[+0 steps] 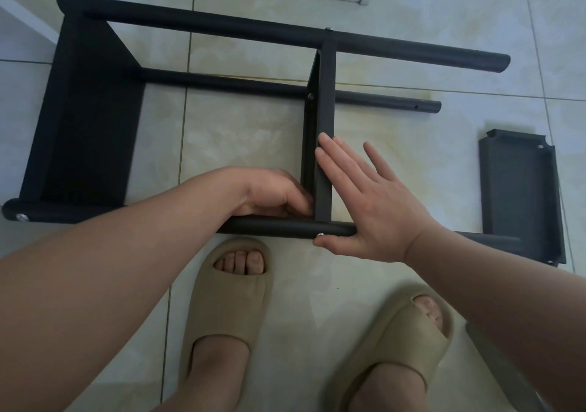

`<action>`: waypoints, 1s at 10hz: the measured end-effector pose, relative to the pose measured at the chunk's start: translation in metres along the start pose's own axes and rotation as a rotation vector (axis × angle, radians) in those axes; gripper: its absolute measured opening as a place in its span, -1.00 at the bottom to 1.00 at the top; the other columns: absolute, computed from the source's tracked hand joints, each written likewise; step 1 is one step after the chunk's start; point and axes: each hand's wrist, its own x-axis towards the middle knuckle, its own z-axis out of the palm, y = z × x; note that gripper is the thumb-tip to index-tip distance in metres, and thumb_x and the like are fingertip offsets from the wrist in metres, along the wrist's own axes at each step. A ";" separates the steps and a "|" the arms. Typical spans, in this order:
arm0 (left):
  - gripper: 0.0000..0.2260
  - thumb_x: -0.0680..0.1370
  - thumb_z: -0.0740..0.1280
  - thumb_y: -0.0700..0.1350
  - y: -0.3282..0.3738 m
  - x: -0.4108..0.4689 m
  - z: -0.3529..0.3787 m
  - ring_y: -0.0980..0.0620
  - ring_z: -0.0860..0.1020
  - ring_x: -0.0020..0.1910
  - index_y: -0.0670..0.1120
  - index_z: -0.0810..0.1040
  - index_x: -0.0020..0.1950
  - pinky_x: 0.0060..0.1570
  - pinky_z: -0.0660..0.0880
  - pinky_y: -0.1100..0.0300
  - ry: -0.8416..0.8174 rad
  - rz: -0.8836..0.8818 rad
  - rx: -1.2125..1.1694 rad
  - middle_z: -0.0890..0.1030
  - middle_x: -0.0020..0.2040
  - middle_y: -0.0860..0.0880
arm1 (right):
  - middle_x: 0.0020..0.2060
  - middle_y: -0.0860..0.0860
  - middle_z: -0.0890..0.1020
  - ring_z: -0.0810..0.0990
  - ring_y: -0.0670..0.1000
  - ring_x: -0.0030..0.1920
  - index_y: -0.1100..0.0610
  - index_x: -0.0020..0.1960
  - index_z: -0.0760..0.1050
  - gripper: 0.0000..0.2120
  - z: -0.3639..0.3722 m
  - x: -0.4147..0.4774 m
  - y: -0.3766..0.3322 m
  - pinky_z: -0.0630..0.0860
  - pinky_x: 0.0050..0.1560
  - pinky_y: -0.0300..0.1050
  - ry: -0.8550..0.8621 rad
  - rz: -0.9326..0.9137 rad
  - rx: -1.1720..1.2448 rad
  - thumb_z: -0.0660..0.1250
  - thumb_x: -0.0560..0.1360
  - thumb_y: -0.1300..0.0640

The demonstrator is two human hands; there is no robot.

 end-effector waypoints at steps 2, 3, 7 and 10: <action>-0.86 0.56 0.29 -0.28 0.002 0.000 0.002 -0.09 0.62 -0.08 -0.21 0.65 -0.01 0.17 0.50 -0.01 0.017 -0.041 -0.003 0.67 -0.10 -0.16 | 0.65 0.10 -0.02 -0.03 0.09 0.64 0.24 0.64 0.00 0.03 0.000 0.000 0.000 0.05 0.58 0.26 -0.007 0.003 0.007 0.13 0.47 -0.47; -0.88 0.55 0.31 -0.31 0.001 0.002 0.002 -0.09 0.63 -0.09 -0.23 0.63 0.03 0.12 0.52 0.03 0.048 -0.008 0.042 0.67 -0.09 -0.17 | 0.65 0.11 -0.02 -0.03 0.09 0.64 0.24 0.64 0.01 0.03 0.000 0.000 0.000 0.06 0.58 0.27 -0.002 0.004 0.010 0.13 0.47 -0.46; -0.88 0.54 0.33 -0.28 0.001 0.001 0.001 -0.11 0.64 -0.04 -0.22 0.66 -0.02 0.21 0.51 -0.01 0.041 -0.007 0.052 0.69 -0.07 -0.17 | 0.64 0.11 -0.01 -0.02 0.10 0.64 0.25 0.64 0.02 0.04 0.001 0.000 0.000 0.06 0.58 0.27 0.003 0.001 0.011 0.14 0.47 -0.47; -0.82 0.53 0.28 -0.33 0.000 0.000 0.000 -0.06 0.64 -0.15 -0.19 0.67 -0.13 0.11 0.52 0.04 -0.001 -0.011 0.000 0.68 -0.17 -0.15 | 0.64 0.11 -0.01 -0.01 0.10 0.64 0.25 0.64 0.02 0.03 -0.001 0.000 -0.001 0.07 0.57 0.27 0.000 0.002 0.031 0.13 0.47 -0.46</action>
